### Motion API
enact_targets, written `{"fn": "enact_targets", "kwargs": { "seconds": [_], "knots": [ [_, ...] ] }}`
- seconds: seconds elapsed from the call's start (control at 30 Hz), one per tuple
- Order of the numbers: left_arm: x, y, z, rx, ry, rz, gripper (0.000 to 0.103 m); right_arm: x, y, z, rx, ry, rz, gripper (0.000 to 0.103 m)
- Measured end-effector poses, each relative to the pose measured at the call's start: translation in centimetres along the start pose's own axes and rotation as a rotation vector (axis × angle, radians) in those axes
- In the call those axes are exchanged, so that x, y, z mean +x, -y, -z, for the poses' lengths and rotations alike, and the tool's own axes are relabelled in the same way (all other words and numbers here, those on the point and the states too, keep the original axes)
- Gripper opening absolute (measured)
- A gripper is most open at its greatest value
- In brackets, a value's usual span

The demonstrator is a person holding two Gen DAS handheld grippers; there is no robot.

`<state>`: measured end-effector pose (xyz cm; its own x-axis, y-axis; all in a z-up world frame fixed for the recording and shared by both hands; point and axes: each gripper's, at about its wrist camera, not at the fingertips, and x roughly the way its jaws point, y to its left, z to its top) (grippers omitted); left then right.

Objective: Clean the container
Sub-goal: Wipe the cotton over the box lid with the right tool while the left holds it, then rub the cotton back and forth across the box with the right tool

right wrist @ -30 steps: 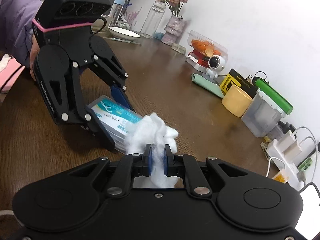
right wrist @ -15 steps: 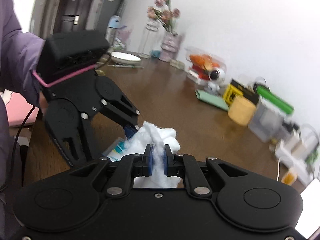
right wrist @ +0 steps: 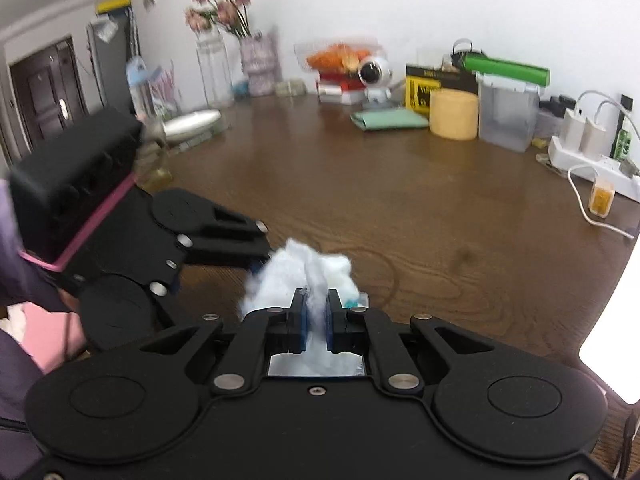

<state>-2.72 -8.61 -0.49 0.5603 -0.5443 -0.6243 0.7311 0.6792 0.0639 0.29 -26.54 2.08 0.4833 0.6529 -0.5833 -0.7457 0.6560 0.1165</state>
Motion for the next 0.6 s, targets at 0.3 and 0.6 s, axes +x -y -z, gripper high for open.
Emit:
{"fn": "enact_targets", "kwargs": {
  "seconds": [0.3,0.6],
  "knots": [
    [-0.2,-0.4,0.0,-0.067,-0.017,-0.032,0.063,-0.4,-0.4,0.3,0.000,-0.030,-0.001,0.009],
    [1.4,-0.4,-1.6,-0.073,0.000,-0.155,0.057,0.2,1.3,-0.5,-0.014,-0.032,0.045,0.009]
  ]
}}
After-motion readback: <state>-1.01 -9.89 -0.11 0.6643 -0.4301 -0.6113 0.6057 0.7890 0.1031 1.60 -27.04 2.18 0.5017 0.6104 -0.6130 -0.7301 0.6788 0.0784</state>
